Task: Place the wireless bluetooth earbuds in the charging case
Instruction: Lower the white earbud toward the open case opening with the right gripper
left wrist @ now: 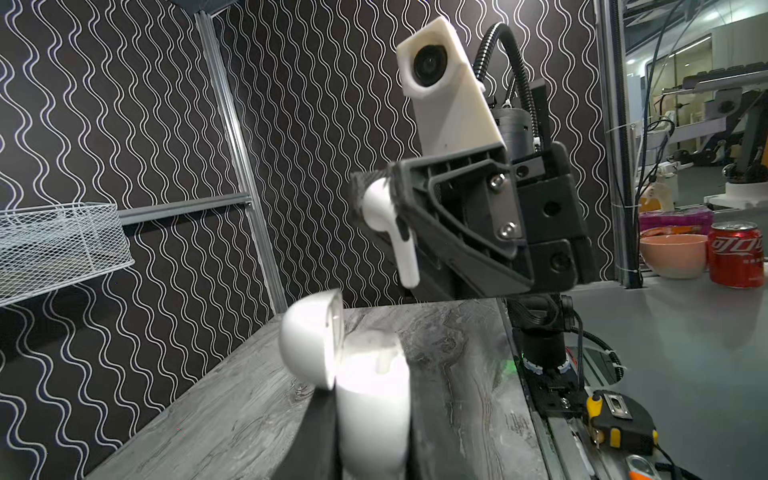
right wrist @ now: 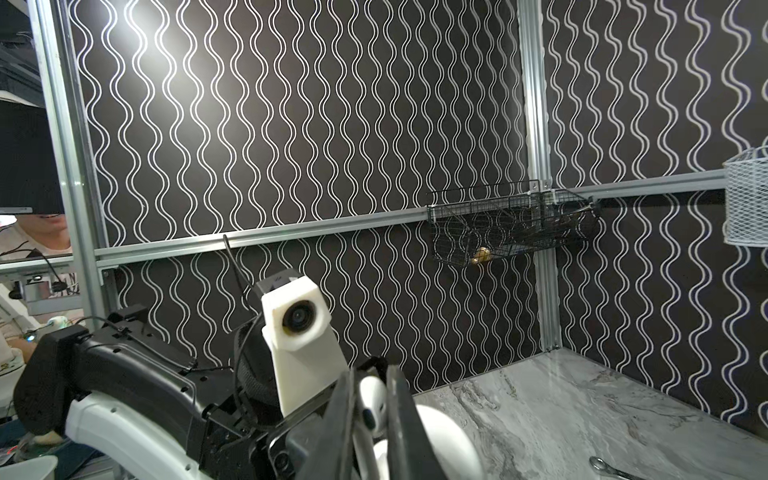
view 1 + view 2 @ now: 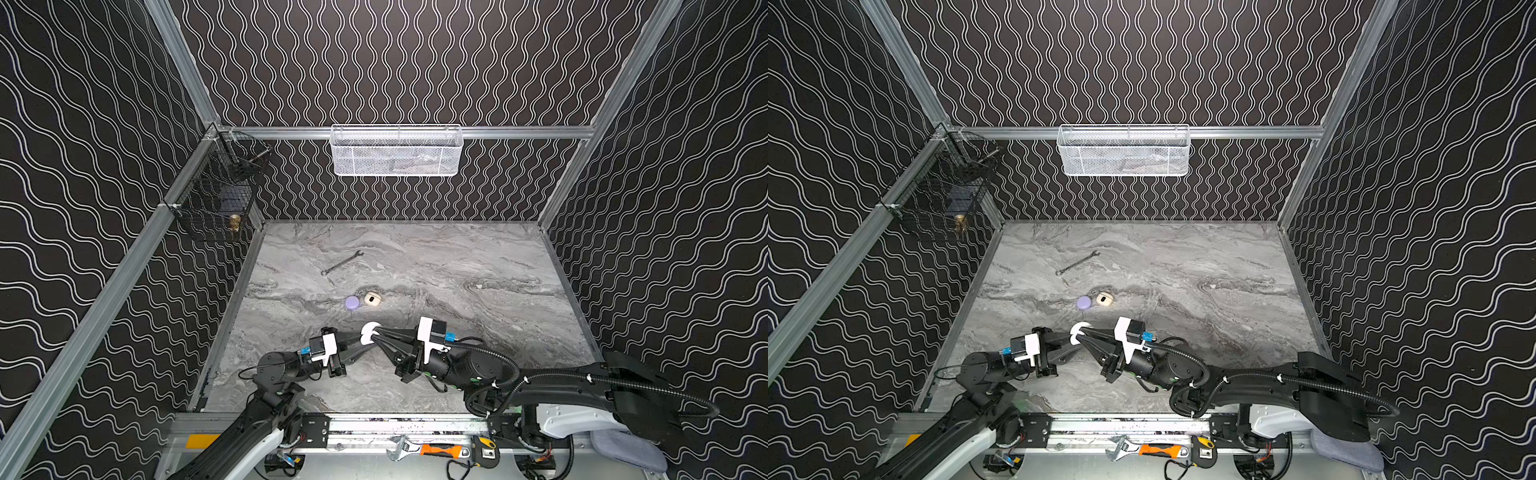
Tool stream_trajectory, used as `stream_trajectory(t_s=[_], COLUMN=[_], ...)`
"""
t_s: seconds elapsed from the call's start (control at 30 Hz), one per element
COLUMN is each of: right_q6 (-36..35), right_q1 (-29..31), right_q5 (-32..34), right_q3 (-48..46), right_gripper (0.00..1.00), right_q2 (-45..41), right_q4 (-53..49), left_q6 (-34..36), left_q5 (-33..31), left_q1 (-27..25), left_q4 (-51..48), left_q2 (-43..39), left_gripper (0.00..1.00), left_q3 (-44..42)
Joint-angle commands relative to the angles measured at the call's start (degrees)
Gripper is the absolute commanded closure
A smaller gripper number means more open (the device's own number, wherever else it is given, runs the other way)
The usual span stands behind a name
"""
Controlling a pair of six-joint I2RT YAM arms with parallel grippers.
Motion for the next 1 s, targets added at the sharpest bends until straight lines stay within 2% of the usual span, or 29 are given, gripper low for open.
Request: stream_trajectory(t_s=[0.0, 0.63, 0.77, 0.97], right_q6=[-0.97, -2.21, -0.45, 5.04], right_q1=[0.00, -0.09, -0.04, 0.02], right_q5=[1.79, 5.66, 5.14, 7.85], right_q3=[-0.55, -0.68, -0.85, -2.47], right_gripper=[0.91, 0.92, 0.92, 0.93], right_q2=[0.80, 7.23, 8.15, 9.64], right_q4=[6.11, 13.10, 14.03, 17.84], left_q6=[0.31, -1.08, -1.30, -1.02], left_q5=[-0.63, -1.95, -2.89, -5.38], left_q1=[-0.02, -0.03, -0.01, -0.04], left_q4=[1.34, 2.54, 3.55, 4.24], left_q2=[-0.12, -1.63, -1.46, -1.53], left_gripper=[1.00, 1.00, 1.00, 1.00], left_q3=[-0.06, -0.42, -0.92, -1.53])
